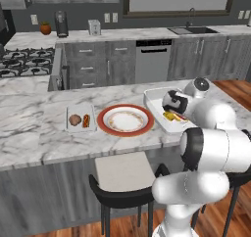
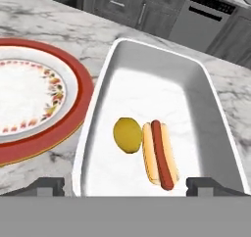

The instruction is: Place one cooked food and one vegetable from the large plate to each tupperware container.

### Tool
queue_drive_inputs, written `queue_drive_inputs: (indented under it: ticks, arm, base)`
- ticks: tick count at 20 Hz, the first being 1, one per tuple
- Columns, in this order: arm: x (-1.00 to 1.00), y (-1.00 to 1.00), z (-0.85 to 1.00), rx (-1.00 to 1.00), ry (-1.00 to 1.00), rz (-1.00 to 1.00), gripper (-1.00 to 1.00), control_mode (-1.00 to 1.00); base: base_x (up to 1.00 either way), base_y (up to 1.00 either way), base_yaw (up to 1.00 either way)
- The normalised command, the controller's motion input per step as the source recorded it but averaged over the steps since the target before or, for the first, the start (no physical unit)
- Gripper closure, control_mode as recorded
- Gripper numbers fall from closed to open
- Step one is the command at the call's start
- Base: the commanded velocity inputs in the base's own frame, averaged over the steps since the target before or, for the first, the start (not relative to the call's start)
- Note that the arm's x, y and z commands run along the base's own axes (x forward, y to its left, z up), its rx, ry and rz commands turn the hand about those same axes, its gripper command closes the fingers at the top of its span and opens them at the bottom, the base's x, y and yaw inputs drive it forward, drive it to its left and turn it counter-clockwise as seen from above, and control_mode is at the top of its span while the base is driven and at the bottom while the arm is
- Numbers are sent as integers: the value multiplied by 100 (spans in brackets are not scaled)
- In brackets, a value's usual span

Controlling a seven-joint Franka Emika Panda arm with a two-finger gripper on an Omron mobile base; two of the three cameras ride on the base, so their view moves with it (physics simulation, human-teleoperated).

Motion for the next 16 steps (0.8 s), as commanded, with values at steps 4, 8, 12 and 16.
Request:
queue_drive_inputs:
  ticks: [4,8,12,16]
  arm:
    - [-79,46,100,12,30,0,-100,-100]
    - [-99,28,100,12,28,0,-100,-100]
    - [-100,29,62,8,-12,-1,-100,-100]
    - [-100,36,0,14,-51,-7,-100,-100]
  base:
    - [0,0,0]
    - [0,0,0]
    - [0,0,0]
    - [0,0,0]
